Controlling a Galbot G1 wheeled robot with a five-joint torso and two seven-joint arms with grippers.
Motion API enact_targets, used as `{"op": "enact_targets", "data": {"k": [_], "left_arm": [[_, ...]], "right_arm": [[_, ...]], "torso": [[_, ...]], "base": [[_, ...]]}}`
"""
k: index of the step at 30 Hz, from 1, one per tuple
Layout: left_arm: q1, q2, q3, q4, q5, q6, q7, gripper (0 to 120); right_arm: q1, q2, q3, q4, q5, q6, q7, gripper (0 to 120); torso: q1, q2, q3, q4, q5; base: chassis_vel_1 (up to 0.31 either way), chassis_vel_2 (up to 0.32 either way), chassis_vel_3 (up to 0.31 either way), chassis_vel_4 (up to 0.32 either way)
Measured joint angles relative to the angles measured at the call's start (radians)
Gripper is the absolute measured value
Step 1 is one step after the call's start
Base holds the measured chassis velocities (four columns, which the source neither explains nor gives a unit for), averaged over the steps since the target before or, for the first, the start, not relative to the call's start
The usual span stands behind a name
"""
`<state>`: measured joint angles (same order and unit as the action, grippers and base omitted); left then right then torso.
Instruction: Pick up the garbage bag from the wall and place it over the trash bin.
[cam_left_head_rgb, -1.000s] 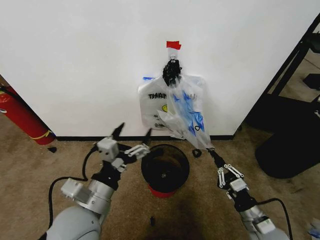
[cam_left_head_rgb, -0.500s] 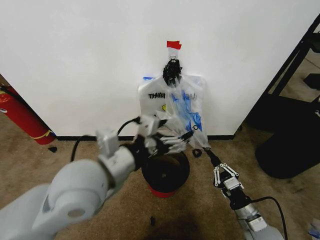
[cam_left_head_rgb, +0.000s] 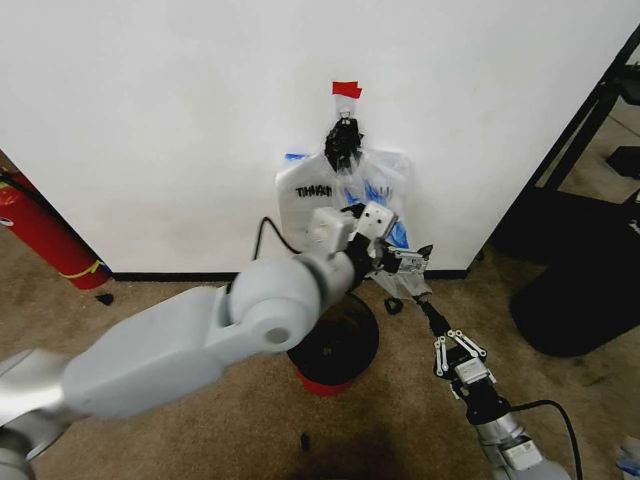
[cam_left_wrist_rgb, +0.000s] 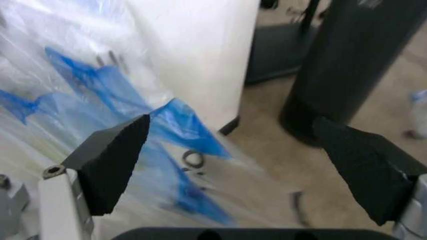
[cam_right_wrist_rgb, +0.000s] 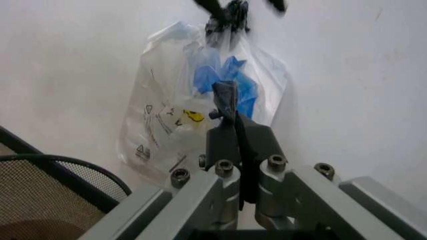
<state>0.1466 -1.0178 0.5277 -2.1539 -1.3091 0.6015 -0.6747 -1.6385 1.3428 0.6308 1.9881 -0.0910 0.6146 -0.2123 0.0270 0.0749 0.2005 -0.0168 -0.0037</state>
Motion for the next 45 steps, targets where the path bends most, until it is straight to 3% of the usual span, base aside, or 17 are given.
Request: {"op": "enact_targets", "data": {"k": [10, 17, 27, 35, 37, 41, 45], "left_arm": [[-0.141, -0.074, 0.151, 0.137, -0.047, 0.095, -0.124, 94], [-0.16, -0.088, 0.203, 0.165, -0.052, 0.119, -0.169, 90], [-0.162, -0.093, 0.235, 0.191, -0.012, 0.109, -0.219, 54], [-0.168, -0.09, 0.235, 0.2, -0.082, 0.109, -0.294, 24], [-0.168, -0.088, 0.235, 0.199, -0.087, 0.108, -0.299, 21], [-0.171, -0.081, 0.232, 0.188, -0.094, 0.1, -0.312, 3], [-0.169, -0.076, 0.219, 0.177, -0.1, 0.088, -0.317, 0]], "right_arm": [[-0.014, -0.012, 0.001, 0.011, 0.009, 0.007, 0.001, 0], [-0.023, -0.017, 0.004, 0.017, 0.016, 0.011, 0.001, 0], [-0.023, -0.017, 0.004, 0.018, 0.018, 0.016, -0.001, 0], [-0.013, -0.02, 0.002, 0.017, 0.021, 0.014, -0.001, 0], [-0.013, -0.02, 0.002, 0.016, 0.021, 0.014, -0.001, 0], [-0.009, -0.022, 0.002, 0.014, 0.024, 0.013, 0.0, 0], [-0.006, -0.024, 0.003, 0.013, 0.029, 0.01, 0.003, 0]], "torso": [[0.0, 0.0, 0.0, -0.0005, 0.0001], [0.0, 0.0, 0.0, -0.0004, 0.0], [0.0, 0.0, 0.0, -0.0004, 0.0], [0.0, 0.0, 0.0, -0.0004, -0.0001], [0.0, 0.0, 0.0, -0.0004, -0.0001], [0.0, 0.0, 0.0, -0.0004, -0.0001], [0.0, 0.0, 0.0, -0.0004, -0.0001]], "base": [[0.0, 0.0, 0.0, 0.0], [0.0, 0.0, 0.0, 0.0], [0.0, 0.0, 0.0, 0.0], [0.0, 0.0, 0.0, 0.0], [0.0, 0.0, 0.0, 0.0], [0.0, 0.0, 0.0, 0.0], [0.0, 0.0, 0.0, 0.0]]}}
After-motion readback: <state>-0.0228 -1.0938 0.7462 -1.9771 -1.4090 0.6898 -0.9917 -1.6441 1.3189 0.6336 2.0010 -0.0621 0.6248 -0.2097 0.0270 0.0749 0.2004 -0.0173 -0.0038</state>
